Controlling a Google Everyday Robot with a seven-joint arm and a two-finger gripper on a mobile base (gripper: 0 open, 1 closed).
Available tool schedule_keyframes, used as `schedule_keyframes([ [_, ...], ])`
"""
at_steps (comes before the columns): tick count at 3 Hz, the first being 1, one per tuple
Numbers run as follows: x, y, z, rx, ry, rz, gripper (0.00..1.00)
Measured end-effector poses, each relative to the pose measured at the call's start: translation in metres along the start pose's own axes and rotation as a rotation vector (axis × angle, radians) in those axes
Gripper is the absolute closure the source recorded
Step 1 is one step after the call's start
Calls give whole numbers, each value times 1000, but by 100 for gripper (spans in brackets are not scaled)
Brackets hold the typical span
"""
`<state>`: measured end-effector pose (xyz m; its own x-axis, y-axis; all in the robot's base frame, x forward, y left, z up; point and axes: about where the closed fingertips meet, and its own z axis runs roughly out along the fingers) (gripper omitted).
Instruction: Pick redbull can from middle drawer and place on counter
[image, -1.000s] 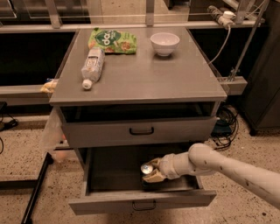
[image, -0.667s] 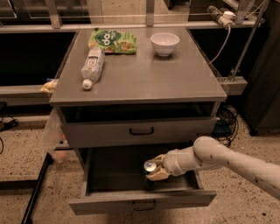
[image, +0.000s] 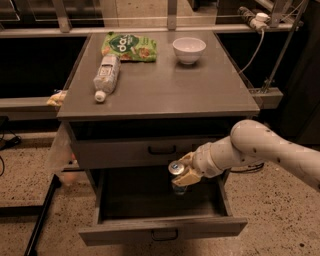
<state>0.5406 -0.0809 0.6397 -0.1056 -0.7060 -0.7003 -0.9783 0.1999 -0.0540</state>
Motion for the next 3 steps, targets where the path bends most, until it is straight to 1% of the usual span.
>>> schedule_keyframes([
  [1, 0, 0, 0, -1, 0, 0, 100],
  [2, -8, -1, -9, 4, -39, 8, 100],
  [3, -45, -9, -49, 25, -123, -3, 100],
])
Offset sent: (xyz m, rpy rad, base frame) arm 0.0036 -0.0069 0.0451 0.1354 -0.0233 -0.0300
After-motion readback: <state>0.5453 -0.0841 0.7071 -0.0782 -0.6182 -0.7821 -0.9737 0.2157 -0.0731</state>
